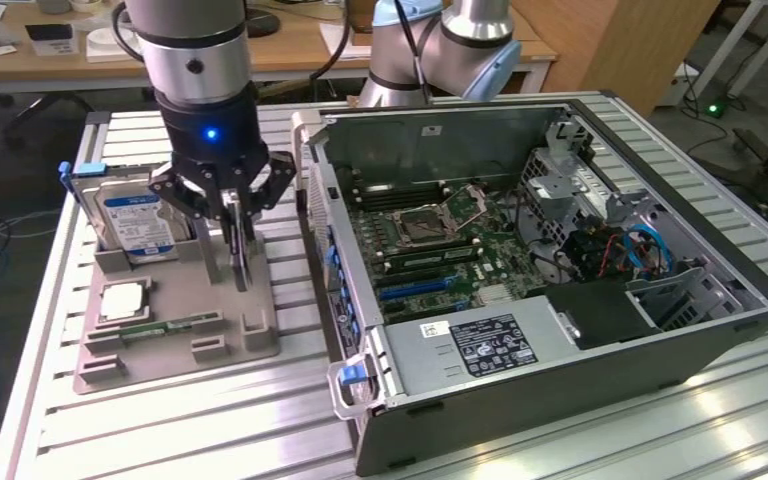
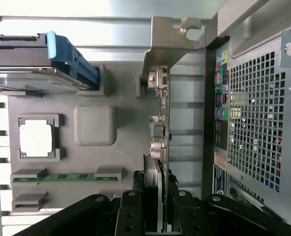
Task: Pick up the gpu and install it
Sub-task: 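Pick up the gpu and move the gpu toward the slot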
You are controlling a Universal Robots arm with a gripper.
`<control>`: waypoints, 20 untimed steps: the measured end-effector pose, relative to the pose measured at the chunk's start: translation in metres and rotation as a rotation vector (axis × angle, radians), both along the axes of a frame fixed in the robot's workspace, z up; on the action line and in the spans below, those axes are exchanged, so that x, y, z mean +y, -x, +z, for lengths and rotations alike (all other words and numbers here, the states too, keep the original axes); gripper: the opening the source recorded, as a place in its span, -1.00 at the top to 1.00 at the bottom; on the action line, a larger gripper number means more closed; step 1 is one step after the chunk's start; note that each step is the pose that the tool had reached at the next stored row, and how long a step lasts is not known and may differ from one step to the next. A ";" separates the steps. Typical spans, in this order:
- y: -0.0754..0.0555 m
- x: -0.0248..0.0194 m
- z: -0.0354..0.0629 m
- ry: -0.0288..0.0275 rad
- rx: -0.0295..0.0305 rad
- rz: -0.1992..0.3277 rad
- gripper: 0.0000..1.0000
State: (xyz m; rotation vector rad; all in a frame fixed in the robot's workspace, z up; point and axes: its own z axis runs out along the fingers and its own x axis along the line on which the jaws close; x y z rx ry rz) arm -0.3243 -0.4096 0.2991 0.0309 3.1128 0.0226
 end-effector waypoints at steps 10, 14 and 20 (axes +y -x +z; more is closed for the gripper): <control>0.000 0.0001 0.0317 0.0010 0.0000 0.000 0.46; 0.000 0.0001 0.0484 0.0009 -0.0001 0.000 0.46; 0.000 0.0001 0.0735 0.0010 0.0002 0.000 0.46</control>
